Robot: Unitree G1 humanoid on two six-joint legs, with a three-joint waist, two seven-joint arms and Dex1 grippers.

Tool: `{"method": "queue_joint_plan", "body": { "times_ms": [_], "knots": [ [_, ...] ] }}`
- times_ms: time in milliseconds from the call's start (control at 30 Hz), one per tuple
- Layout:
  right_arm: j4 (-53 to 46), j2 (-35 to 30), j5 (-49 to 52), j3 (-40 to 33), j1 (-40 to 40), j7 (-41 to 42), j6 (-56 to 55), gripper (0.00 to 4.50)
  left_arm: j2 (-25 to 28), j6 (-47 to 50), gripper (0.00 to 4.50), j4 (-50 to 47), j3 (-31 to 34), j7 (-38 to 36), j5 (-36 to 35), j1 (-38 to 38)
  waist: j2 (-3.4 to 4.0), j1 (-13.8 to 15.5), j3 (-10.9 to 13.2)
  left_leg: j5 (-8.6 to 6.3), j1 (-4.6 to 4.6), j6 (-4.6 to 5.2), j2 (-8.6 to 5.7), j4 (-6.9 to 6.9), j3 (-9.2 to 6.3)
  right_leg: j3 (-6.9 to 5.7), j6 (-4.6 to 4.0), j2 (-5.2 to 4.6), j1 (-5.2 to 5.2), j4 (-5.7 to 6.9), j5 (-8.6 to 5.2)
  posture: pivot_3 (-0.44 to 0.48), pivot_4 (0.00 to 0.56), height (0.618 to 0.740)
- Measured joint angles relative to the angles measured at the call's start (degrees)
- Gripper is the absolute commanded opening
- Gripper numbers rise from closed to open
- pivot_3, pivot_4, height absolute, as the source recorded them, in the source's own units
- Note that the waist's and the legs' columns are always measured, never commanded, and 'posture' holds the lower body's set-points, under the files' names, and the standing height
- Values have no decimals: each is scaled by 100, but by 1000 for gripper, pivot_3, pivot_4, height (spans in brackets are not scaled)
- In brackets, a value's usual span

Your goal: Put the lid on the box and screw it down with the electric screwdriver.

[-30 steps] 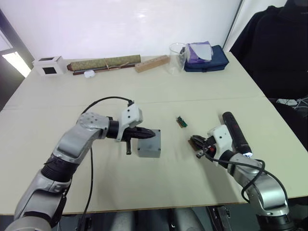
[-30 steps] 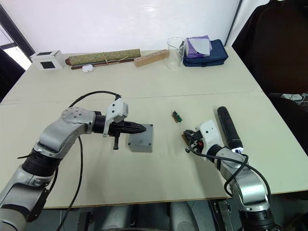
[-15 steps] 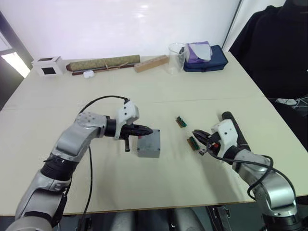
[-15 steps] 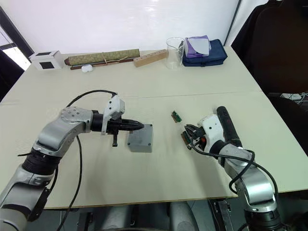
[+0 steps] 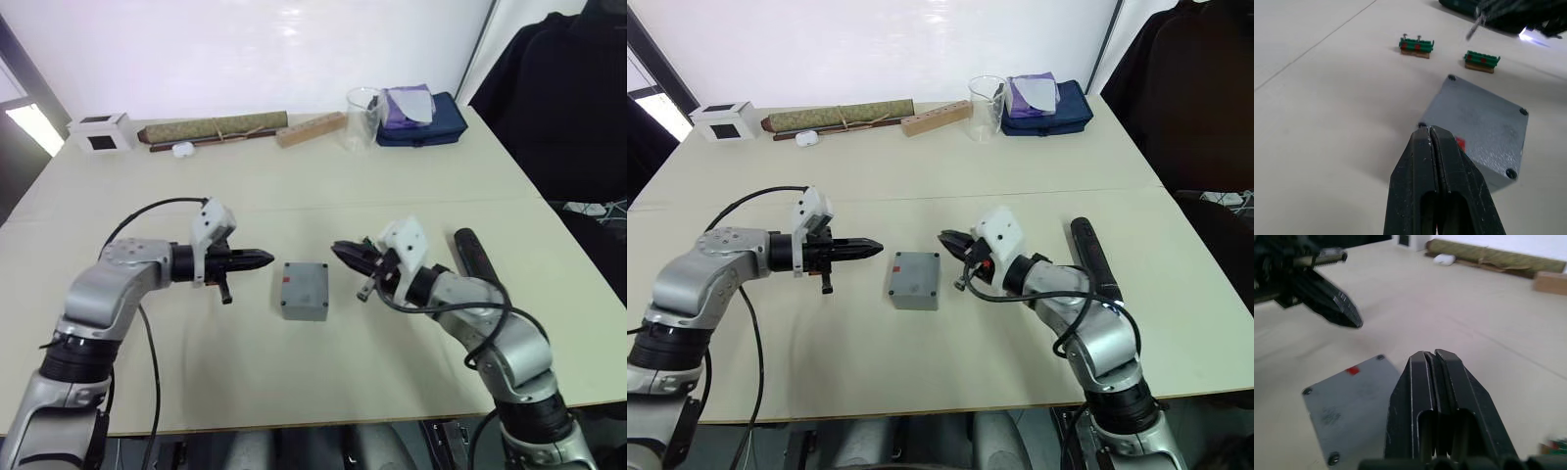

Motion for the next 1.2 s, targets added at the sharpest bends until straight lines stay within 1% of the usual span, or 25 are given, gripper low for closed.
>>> {"method": "queue_joint_plan", "body": {
  "times_ms": [167, 467, 933, 967, 1000, 1033, 1067, 1167, 1200],
  "knots": [
    [250, 7, -175, 283, 25, 112, -258, 45, -15, 141, 0, -319, 62, 161, -176, 169, 0, -13, 0, 0, 2, 0, 1, 0, -1, 0, 0, 2, 0, 1, 0, 0, 150, 740],
    [608, 102, -434, 301, 12, 112, -538, 45, -40, 137, 0, -318, -12, 254, -218, 130, 0, -22, 0, 0, 3, 0, 1, -1, 0, 0, 0, 3, 0, 2, 0, 0, 150, 740],
    [651, 129, -620, 382, 32, 183, -546, 45, -76, -45, 0, -176, -135, 244, -114, 86, 0, -23, 0, 0, 3, 0, 1, -2, -1, 0, -1, 3, 0, 1, 0, 0, 150, 740],
    [656, 133, -631, 387, 31, 185, -547, 707, -76, -57, 0, -158, -135, 243, -102, 86, 0, -23, 0, 0, 3, 0, 1, -2, -1, 0, -1, 4, 0, 1, 0, 0, 150, 740],
    [673, 133, -648, 400, 26, 191, -547, 824, -78, -69, 0, -138, -137, 240, -94, 85, 0, -24, 0, 0, 3, 0, 1, -2, -1, 0, -1, 4, 0, 1, 0, 0, 150, 740],
    [709, 134, -657, 416, 17, 196, -546, 1179, -80, -80, 0, -113, -138, 237, -92, 84, 0, -24, 0, 0, 3, 0, 1, -2, -1, 0, -1, 4, 0, 1, 0, 0, 150, 740],
    [732, 138, -663, 427, 17, 201, -544, 1653, -81, -97, 0, -73, -139, 234, -87, 83, 0, -24, 0, 0, 3, 0, 1, -2, -1, 0, -1, 4, 0, 1, 0, 0, 150, 740],
    [756, 138, -668, 426, 0, 211, -544, 2655, -84, -153, 0, -26, -142, 230, -49, 82, 0, -23, 0, 0, 3, 0, 1, -2, 0, 0, -1, 3, 0, 1, 0, 0, 150, 740],
    [756, 134, -668, 421, -2, 213, -543, 3082, -89, -160, 0, -26, -143, 230, -44, 81, 0, -23, 0, 0, 3, 0, 1, -2, 0, 0, -1, 3, 0, 1, 0, 0, 150, 740]
  ]
}}
